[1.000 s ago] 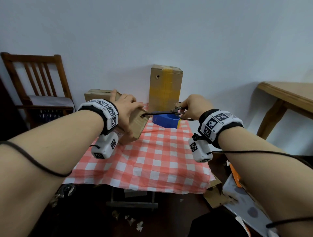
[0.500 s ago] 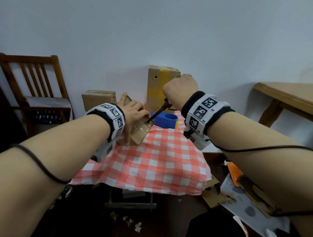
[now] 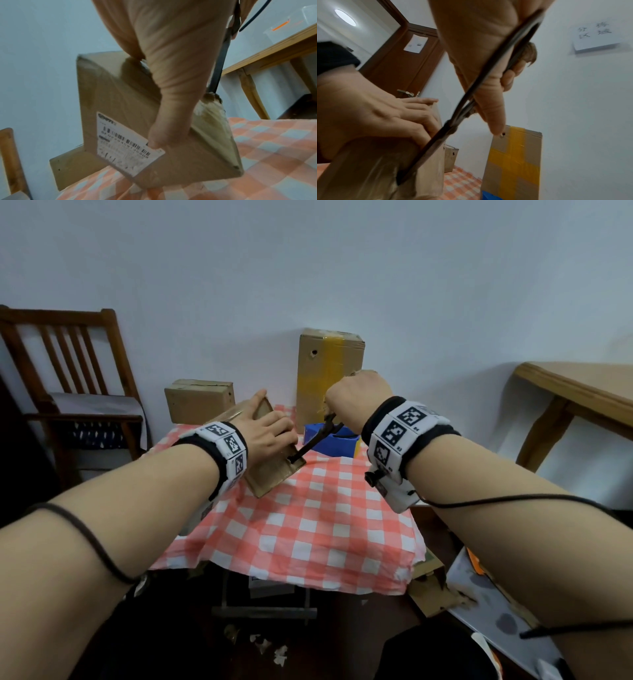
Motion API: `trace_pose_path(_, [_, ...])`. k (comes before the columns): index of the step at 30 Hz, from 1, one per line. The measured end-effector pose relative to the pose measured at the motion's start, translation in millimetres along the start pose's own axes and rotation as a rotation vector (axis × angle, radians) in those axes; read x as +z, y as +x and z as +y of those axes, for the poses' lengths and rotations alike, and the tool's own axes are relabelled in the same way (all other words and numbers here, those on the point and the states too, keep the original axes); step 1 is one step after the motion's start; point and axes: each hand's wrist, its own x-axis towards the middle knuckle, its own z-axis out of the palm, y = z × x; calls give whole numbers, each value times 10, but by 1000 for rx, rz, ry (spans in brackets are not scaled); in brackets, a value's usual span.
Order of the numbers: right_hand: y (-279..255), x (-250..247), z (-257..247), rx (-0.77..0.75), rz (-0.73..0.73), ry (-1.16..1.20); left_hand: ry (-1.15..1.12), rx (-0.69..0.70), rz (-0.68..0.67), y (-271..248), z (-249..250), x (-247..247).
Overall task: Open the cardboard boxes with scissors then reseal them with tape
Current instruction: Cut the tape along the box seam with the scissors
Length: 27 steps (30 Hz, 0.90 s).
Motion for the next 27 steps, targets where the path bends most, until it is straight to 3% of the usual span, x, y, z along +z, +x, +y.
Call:
trace_pose_path(7, [43,288,232,7,-160,230,76,25,-3,-30,-49,137])
trace_pose_path(13, [23,392,259,30,-161,358,50,-11,39,-2,-79,297])
trace_pose_path(22, [-81,625,303,123,-182,594,-122,-101,-2,-71,-137,220])
trace_pose_path(27, [-183,740,282,145,-145,967,-176,-152,-3,-55,-178,293])
